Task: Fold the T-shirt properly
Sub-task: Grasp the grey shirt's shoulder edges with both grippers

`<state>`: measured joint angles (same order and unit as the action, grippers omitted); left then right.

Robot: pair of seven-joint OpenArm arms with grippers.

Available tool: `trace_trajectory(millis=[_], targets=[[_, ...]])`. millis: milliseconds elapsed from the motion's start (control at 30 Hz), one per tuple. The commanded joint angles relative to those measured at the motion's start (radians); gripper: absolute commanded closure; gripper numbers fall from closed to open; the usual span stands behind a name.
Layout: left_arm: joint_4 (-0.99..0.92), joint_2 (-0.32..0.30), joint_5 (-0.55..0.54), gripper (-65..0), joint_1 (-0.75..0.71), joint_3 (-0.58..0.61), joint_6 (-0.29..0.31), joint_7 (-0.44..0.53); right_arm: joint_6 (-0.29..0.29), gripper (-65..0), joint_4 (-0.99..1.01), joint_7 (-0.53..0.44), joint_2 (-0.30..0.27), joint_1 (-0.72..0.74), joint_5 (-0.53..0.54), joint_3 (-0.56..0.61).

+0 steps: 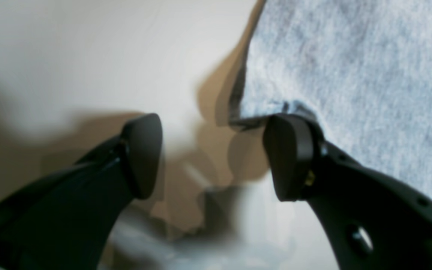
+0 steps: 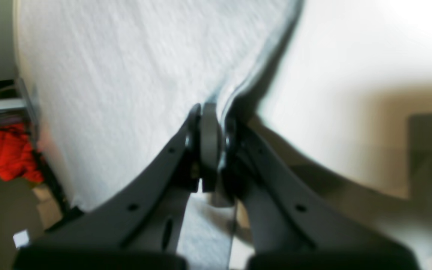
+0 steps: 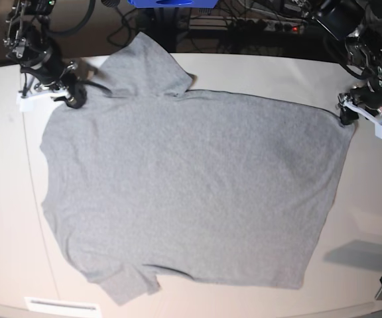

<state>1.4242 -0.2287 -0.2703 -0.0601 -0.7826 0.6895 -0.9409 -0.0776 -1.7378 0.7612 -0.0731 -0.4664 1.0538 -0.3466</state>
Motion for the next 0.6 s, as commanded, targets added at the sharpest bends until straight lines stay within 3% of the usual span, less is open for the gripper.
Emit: trace_trajectory(millis=[0, 100, 233, 433, 567], targets=[[0.014, -0.004, 0.015, -42.3, -0.024, 0.001, 0.009, -0.037, -0.004, -0.1, -0.011, 0.002, -0.006, -0.005, -0.005, -0.002], [0.068, 0.013, 0.015, -42.3, -0.062, -0.015, 0.009, -0.034, -0.004, -0.1, -0.011, 0.002, -0.006, -0.004, -0.005, -0.002], [0.149, 0.050, 0.024, -42.3, -0.096, -0.123, 0.009, -0.034, -0.004, -0.1, -0.011, 0.002, -0.006, 0.002, -0.005, -0.002], [0.096, 0.042, 0.026, -43.5, -0.074, -0.151, 0.009, -0.034, -0.004, -0.1, -0.011, 0.011, -0.006, 0.008, -0.007, -0.002], [0.089, 0.044, 0.027, -52.7, -0.053, -0.150, 0.009, -0.037, -0.004, -0.1, -0.011, 0.024, -0.006, 0.016, -0.007, -0.002]])
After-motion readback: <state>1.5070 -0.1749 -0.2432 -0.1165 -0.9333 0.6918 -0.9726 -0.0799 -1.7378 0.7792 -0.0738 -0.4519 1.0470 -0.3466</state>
